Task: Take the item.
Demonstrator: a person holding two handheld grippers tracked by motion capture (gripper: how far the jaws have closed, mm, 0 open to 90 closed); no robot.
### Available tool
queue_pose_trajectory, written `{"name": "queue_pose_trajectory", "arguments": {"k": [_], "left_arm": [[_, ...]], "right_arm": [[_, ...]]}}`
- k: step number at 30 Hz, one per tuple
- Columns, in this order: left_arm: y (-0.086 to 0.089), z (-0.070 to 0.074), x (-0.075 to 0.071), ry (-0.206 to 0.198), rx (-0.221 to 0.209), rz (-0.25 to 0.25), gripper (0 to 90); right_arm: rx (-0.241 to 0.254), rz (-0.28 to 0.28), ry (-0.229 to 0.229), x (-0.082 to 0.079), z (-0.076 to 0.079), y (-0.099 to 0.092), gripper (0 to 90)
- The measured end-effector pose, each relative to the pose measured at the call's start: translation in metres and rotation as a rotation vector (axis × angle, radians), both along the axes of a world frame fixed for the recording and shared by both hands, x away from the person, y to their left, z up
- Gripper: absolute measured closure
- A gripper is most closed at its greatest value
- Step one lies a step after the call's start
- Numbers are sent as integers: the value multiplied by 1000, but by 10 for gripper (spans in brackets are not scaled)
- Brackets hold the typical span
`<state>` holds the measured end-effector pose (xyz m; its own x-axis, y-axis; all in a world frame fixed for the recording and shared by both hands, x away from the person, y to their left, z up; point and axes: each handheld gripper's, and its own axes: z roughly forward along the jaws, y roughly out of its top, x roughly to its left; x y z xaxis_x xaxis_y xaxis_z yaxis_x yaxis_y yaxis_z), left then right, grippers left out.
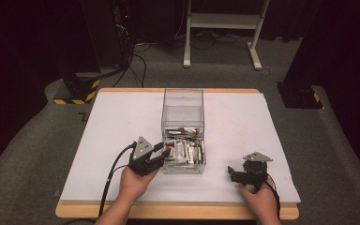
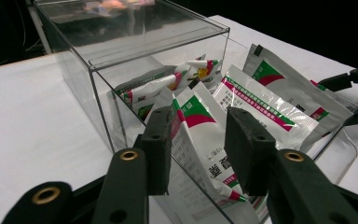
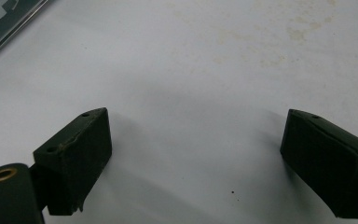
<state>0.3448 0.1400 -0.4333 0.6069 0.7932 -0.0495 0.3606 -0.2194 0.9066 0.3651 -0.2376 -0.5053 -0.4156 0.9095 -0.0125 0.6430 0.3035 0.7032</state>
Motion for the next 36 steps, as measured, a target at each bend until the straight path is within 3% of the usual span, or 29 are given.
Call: {"name": "queue_pose_trajectory", "arguments": {"k": [11,21,31,36], "left_arm": [[-3,-4,-1,-18,10,23,712],[-7,-6,-3,-36,33,18,735],[-6,-7,-4,-15,0,7,748],[-8,-7,-5,-13,16,9,773]], "right_arm": [[0,0,0,0,0,0,86],[0,0,0,0,0,0,87],[0,1,-1,0,0,0,87],[0,1,-1,0,0,0,87]]}}
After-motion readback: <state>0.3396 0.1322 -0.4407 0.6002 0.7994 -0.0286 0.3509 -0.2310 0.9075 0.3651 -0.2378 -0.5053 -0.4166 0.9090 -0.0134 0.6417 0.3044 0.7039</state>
